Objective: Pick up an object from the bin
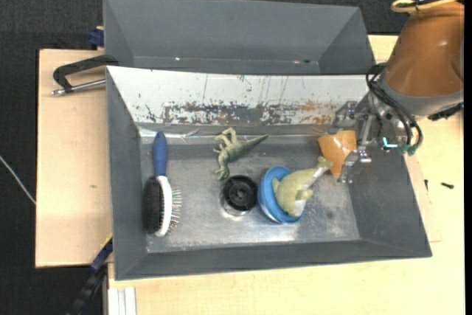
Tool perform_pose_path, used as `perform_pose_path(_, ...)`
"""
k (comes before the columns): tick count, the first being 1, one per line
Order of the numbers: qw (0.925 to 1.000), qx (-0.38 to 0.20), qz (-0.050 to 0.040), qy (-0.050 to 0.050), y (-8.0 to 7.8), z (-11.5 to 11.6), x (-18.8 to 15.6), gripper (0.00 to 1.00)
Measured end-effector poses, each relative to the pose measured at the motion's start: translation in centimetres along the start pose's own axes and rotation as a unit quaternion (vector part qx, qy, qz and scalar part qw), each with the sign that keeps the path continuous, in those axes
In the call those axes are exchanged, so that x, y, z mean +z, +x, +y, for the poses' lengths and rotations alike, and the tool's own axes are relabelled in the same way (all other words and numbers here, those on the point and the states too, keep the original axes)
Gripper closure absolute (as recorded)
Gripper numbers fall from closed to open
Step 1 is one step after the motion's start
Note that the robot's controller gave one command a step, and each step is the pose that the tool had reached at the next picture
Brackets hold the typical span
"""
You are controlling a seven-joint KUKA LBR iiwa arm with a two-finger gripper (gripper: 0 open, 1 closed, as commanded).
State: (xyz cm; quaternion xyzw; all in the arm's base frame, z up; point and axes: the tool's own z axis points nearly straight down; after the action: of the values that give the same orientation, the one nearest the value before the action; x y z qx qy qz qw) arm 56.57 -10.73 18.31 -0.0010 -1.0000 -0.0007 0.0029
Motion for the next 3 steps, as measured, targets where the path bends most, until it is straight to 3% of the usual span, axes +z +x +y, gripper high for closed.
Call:
perform_pose_path(1,0.9972,0.074,-0.0005,-0.001,-2.4,6.8,10.0,0.0)
perform_pose_path(2,0.9952,-0.097,-0.0013,0.0,6.3,13.7,10.7,0.0)
perform_pose_path(3,0.9953,-0.097,-0.0043,0.001,6.1,13.5,10.5,1.0)
